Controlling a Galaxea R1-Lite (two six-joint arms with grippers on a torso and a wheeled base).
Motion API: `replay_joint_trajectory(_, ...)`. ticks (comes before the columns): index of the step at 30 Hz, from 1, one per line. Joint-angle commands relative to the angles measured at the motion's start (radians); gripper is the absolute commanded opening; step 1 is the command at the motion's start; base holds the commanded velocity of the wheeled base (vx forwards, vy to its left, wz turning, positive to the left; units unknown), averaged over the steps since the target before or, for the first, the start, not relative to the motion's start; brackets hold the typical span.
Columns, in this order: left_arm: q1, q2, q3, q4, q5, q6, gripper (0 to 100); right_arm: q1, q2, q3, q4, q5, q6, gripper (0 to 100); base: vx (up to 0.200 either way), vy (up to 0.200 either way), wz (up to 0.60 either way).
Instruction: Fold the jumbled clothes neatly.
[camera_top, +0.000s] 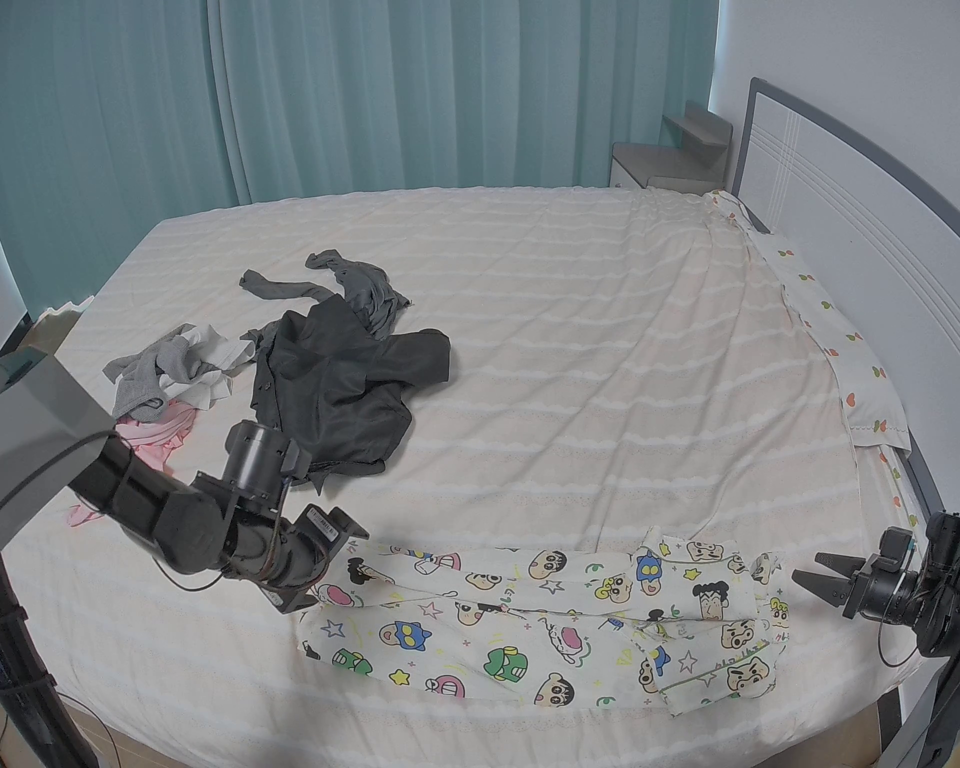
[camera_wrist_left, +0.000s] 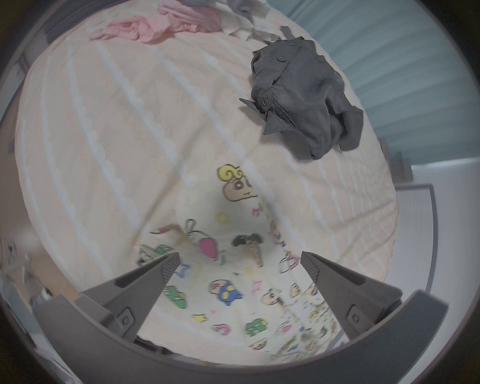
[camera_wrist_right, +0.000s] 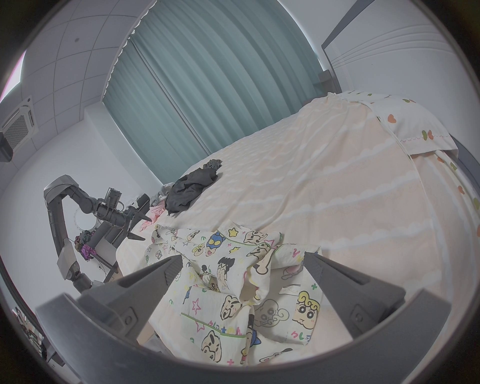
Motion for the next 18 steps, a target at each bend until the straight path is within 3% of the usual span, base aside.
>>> replay_joint_trajectory(1,-0.04,0.119,-0.147,0.079,0.015,-0.078,100,-0.003,-0.007,0.018,-0.012,0.005,0.008,100,0.0,0.0,0.0)
replay_joint_trajectory(17,-0.039,0.193,-0.165,0.079,0.114,-0.08,100,-0.002,-0.008,0.018,0.017,0.007,-0.008,100,0.0,0.0,0.0)
replay_joint_trajectory(18,-0.04,0.195,-0.165,0.079,0.125,-0.08,0,0.0,-0.008,0.018,0.019,0.007,-0.013,100,0.0,0.0,0.0)
